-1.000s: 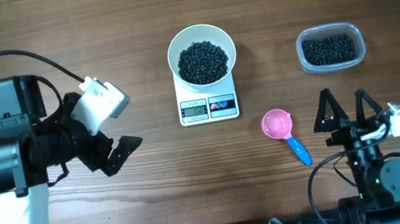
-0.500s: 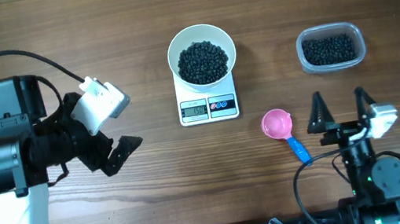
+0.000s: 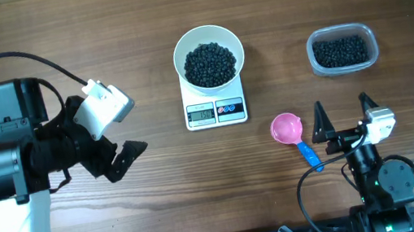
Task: Scoop item into bowl and weigh 150g on scale
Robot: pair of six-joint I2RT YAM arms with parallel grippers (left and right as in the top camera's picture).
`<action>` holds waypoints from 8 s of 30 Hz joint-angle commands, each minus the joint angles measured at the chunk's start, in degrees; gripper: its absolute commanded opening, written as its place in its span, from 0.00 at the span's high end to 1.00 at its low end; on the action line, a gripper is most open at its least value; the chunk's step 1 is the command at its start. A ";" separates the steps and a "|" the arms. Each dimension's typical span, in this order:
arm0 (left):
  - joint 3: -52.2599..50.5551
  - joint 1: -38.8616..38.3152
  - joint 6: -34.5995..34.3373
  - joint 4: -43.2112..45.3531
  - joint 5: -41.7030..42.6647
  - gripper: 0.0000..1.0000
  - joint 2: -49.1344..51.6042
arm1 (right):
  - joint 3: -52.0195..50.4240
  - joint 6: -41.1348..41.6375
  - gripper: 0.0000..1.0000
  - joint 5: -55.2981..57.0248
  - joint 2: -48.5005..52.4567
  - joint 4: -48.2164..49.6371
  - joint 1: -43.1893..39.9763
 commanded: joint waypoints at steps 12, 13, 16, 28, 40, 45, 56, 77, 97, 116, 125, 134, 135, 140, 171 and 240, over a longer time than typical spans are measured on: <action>-0.09 -0.22 -0.57 -0.02 -0.07 0.00 0.15 | -0.04 -1.05 0.00 -0.85 -0.63 0.02 0.22; -0.09 -0.22 -0.55 -0.02 -0.07 0.00 0.15 | -0.07 -1.05 0.00 -0.85 -0.63 0.02 0.22; -0.09 -0.22 -0.55 -0.02 -0.07 0.00 0.15 | -0.07 -1.07 0.00 -0.85 -0.63 0.02 0.22; -0.09 -0.22 -0.57 -0.04 -0.07 0.00 0.15 | -0.07 -1.05 0.00 -0.85 -0.63 0.02 0.22; -0.11 -0.22 -6.03 -5.62 1.03 0.00 -1.90 | -0.07 -1.05 0.00 -0.85 -0.63 0.02 0.22; -0.11 -0.22 -17.20 -7.26 0.74 0.00 -11.13 | -0.04 -1.05 0.00 -0.83 -0.63 0.02 0.22; -0.81 -0.22 -31.01 -10.34 -2.49 0.00 -32.63 | -0.07 -1.05 0.00 -0.85 -0.63 0.02 0.22; -25.55 -0.04 -31.04 9.31 -2.86 0.00 -57.37 | -0.07 -1.05 0.00 -0.85 -0.63 0.02 0.22; -44.70 -0.04 -37.05 33.46 -3.52 0.00 -67.19 | -0.07 -1.03 0.00 -0.85 -0.63 0.02 0.22; -50.75 -2.03 -38.07 40.76 -5.11 0.00 -67.17 | -0.07 -1.05 0.00 -0.85 -0.63 0.02 0.22; -67.45 -2.75 -43.43 62.60 -8.68 0.00 -67.19 | -0.07 -1.05 0.00 -0.85 -0.63 0.02 0.22; -71.43 -2.75 -52.94 65.83 -18.56 0.00 -67.19 | -0.04 -1.05 0.00 -0.83 -0.63 0.02 0.22; -72.61 -2.75 -52.94 67.60 -18.58 0.00 -67.19 | -0.07 -1.05 0.00 -0.83 -0.63 0.02 0.22; -80.50 -2.75 -52.96 79.14 -18.67 0.00 -67.19 | -0.07 -1.05 0.00 -0.85 -0.63 0.02 0.22; -81.50 -4.35 -60.59 77.66 -23.69 0.00 -67.19 | -0.07 -1.05 0.00 -0.83 -0.63 0.02 0.22; -81.50 -3.80 -60.59 77.85 -22.86 0.00 -67.21 | -0.07 -1.05 0.00 -0.85 -0.63 0.02 0.22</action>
